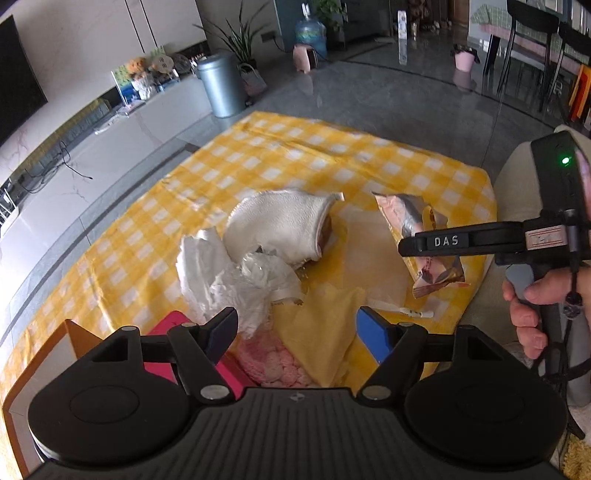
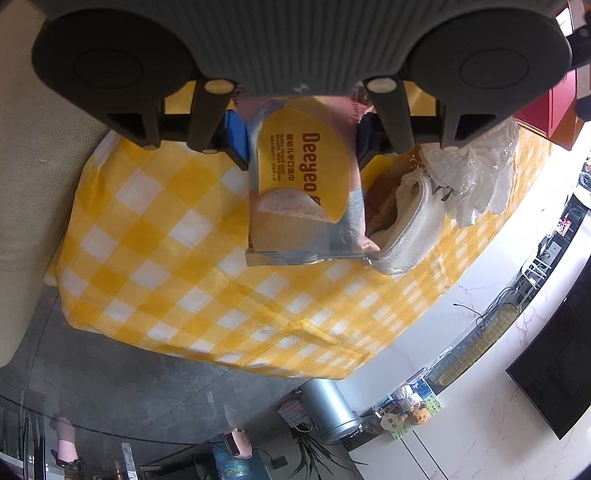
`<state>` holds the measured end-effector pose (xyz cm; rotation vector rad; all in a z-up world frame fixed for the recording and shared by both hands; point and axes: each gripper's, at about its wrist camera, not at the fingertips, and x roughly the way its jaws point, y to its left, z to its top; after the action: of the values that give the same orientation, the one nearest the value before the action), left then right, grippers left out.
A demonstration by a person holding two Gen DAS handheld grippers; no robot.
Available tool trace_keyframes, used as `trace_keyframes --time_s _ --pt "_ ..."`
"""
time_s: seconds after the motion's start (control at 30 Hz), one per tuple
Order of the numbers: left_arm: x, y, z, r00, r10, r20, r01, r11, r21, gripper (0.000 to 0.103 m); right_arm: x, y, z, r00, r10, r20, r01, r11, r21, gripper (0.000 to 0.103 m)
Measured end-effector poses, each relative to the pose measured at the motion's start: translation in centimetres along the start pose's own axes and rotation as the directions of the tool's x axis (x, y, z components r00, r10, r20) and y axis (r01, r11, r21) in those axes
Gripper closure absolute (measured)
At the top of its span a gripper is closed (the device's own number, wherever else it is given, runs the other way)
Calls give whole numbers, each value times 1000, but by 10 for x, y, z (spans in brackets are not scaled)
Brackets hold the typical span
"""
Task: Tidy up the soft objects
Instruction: 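Grasp the yellow cloth with the left gripper while the right gripper holds the snack bag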
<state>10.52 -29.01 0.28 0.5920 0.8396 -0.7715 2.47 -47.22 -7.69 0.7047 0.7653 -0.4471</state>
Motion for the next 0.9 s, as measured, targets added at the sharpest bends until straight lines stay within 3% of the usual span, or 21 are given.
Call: trace_keyframes --time_s 0.2,0.33,0.57,0.63,0.67,0.7,0.83,0.9 --pt "54 -23 4 987 -17 -157 33 995 99 21 2 -5 0 1000 8 -5 -8 1000 12 47" --pt "87 -32 6 971 60 -233 -22 987 161 21 0 -4 0 1000 -8 6 8 1000 3 47" --pt "110 -54 -2 956 153 -248 -84 960 268 20 5 -5 -1 999 -32 -12 32 999 -10 47" --pt "117 -60 -8 943 228 -241 -148 939 311 29 5 -5 -1 1000 -27 -13 27 1000 -13 47" --pt "120 -62 -10 935 259 -242 -175 931 320 46 4 -4 -1 1000 -24 -10 23 1000 -14 47" --pt "122 -61 -11 930 276 -243 -193 929 317 57 4 -4 -1 1000 -23 -7 23 1000 -16 47" --pt "111 -51 -8 938 221 -265 -172 965 198 69 2 -3 -1 1000 -28 0 28 999 -22 47" --pt "94 -45 -4 954 174 -244 -143 980 140 85 1 -4 -1 999 -34 2 34 999 -19 47"
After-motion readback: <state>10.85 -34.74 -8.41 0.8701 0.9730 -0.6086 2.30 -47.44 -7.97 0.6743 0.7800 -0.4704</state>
